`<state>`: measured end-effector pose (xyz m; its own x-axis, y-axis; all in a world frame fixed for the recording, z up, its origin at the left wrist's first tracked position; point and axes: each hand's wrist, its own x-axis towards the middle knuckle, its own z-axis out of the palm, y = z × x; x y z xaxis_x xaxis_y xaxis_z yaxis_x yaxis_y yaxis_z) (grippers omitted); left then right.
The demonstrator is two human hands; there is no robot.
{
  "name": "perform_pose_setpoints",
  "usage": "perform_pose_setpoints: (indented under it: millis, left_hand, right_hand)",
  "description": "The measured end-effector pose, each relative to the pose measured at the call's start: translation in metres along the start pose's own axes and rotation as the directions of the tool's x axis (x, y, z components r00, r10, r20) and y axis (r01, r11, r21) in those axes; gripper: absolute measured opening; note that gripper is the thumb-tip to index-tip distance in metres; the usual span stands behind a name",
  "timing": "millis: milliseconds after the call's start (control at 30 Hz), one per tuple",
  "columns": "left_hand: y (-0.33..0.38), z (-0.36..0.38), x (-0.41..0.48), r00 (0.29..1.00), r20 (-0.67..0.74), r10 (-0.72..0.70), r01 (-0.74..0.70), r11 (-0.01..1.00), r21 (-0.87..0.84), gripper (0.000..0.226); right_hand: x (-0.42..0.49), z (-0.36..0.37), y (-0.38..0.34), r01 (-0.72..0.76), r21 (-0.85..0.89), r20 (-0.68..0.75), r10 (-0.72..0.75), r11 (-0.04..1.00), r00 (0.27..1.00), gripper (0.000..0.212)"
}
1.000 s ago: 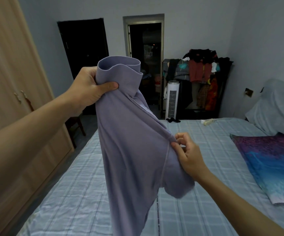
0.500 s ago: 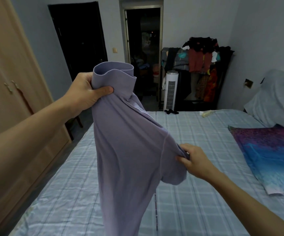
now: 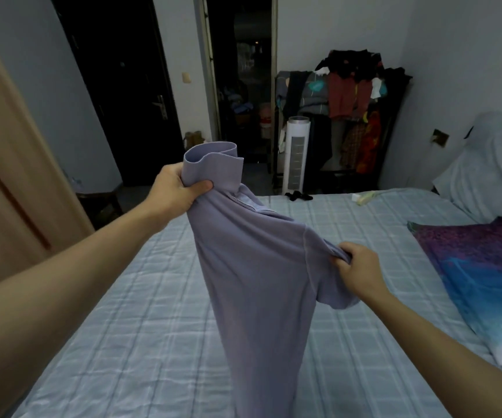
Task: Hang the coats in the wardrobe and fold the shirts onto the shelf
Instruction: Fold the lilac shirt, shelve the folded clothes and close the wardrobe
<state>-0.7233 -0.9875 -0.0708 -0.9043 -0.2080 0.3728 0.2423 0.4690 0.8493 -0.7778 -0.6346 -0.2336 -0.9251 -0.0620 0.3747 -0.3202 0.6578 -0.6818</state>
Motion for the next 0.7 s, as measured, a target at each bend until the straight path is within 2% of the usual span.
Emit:
perform_pose_setpoints:
  millis: [133, 233, 333, 467, 567, 700]
  left_hand:
    - [-0.014, 0.022, 0.054, 0.996, -0.085, -0.005, -0.002, 0.996, -0.085, 0.033]
    - [-0.008, 0.024, 0.072, 0.991, -0.133, 0.029, -0.047, 0.989, -0.137, 0.034]
    - [0.008, 0.017, 0.069, 0.986, -0.147, 0.079, -0.105, 0.978, -0.178, 0.041]
    - [0.040, 0.009, 0.034, 0.988, -0.103, 0.117, -0.134, 0.975, -0.180, 0.053]
    - [0.060, 0.001, -0.011, 0.994, -0.013, 0.112, -0.113, 0.980, -0.162, 0.055]
    - [0.060, -0.004, -0.095, 0.988, 0.149, 0.051, -0.028, 0.989, -0.147, 0.052]
  right_hand:
    - [0.057, 0.006, 0.000, 0.009, 0.000, -0.157, -0.008, 1.000, 0.988, 0.015]
    - [0.087, -0.007, -0.005, 0.085, -0.028, -0.266, -0.089, 0.996, 0.960, 0.013]
    - [0.097, -0.028, -0.011, 0.156, -0.033, -0.316, -0.158, 0.987, 0.935, 0.016]
    - [0.077, -0.058, -0.022, 0.176, -0.028, -0.321, -0.175, 0.984, 0.931, 0.021]
    - [0.042, -0.083, -0.029, 0.201, -0.051, -0.296, -0.207, 0.978, 0.932, 0.021]
    - [-0.031, -0.096, -0.013, 0.236, -0.102, -0.150, -0.250, 0.966, 0.957, 0.018]
